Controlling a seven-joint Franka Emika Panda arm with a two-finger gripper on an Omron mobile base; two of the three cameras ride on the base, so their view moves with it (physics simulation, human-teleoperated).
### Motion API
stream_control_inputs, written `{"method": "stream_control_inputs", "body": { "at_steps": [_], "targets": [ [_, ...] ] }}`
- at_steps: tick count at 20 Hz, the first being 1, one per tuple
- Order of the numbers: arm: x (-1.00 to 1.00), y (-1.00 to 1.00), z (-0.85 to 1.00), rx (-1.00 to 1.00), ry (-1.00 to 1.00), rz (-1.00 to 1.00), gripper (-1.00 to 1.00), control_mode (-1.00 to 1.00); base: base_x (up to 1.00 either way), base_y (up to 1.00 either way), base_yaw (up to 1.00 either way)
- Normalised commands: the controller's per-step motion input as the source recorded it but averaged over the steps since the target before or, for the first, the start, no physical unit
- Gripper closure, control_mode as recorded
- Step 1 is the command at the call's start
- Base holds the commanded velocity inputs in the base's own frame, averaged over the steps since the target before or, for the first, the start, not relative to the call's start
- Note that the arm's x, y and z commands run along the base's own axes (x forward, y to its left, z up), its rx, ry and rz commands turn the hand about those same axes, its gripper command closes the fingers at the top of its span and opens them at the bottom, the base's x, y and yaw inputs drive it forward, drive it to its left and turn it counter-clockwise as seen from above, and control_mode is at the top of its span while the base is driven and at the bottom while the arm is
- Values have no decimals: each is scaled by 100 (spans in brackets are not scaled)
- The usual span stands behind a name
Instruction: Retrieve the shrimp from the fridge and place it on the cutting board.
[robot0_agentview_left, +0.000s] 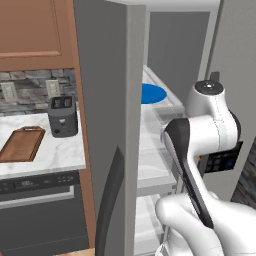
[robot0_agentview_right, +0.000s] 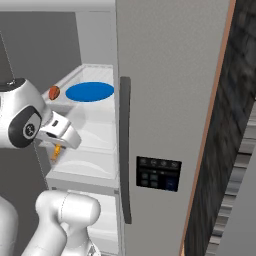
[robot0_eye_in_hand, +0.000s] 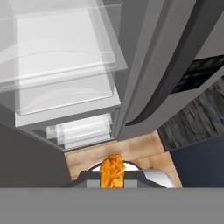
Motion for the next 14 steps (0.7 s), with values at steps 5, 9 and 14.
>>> {"method": "stream_control_inputs", "body": {
  "at_steps": [5,9,14],
  "targets": [
    [0,-3,-13,0,6,0,100,-100,0,0,0],
    [0,0,-3,0,0,0,100,-100,0,0,0],
    [0,0,-3,0,0,0,100,-100,0,0,0]
  ]
}}
